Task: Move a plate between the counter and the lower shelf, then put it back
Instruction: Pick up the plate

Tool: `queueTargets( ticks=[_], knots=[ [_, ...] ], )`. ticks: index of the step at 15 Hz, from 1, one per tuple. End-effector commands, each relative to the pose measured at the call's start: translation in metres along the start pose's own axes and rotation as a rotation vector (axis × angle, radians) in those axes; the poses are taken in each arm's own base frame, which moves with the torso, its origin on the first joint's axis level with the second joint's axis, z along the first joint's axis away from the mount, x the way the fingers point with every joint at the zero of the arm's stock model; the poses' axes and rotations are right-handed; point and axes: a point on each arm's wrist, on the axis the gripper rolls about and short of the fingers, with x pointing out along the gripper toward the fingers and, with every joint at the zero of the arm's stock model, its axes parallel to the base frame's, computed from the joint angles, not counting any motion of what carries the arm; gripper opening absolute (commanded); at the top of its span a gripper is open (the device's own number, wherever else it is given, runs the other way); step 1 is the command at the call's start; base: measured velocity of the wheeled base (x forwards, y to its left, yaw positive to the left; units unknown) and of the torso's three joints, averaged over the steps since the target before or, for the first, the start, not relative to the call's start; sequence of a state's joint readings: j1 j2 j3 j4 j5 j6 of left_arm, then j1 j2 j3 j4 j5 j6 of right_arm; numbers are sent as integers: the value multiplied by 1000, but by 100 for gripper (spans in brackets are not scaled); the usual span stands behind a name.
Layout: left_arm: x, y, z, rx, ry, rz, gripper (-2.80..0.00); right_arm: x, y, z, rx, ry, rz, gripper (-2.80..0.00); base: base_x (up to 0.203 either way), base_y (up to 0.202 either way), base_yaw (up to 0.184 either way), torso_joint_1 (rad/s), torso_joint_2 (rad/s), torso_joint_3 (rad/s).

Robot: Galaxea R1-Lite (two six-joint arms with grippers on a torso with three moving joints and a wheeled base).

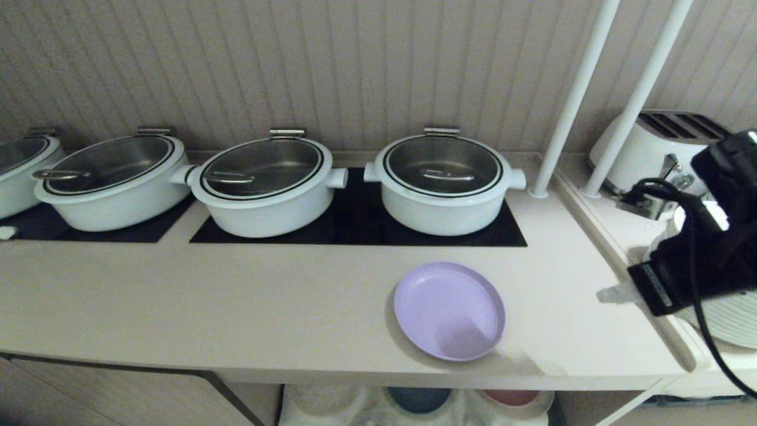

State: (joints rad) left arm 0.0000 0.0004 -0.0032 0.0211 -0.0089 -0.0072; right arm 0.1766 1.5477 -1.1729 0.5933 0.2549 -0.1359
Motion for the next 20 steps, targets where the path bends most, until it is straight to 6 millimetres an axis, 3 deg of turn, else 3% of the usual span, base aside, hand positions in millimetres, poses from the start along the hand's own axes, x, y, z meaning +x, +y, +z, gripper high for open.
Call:
queueTargets(
  ticks=[1,3,7,12,20],
  knots=[
    [0,0,0,-1,0,0,-280,29,0,17,-8,54,29,-280,0,0,0,0,0,0],
    [0,0,0,-1,0,0,-280,48,9,33,9,77,56,-280,0,0,0,0,0,0],
    [0,0,0,-1,0,0,-280,76,21,48,63,161,27,-280,0,0,0,0,0,0],
    [0,0,0,-1,0,0,-280,87,24,62,144,265,5,-280,0,0,0,0,0,0],
    [0,0,0,-1,0,0,-280,118,33,65,146,332,-25,-280,0,0,0,0,0,0]
  ],
)
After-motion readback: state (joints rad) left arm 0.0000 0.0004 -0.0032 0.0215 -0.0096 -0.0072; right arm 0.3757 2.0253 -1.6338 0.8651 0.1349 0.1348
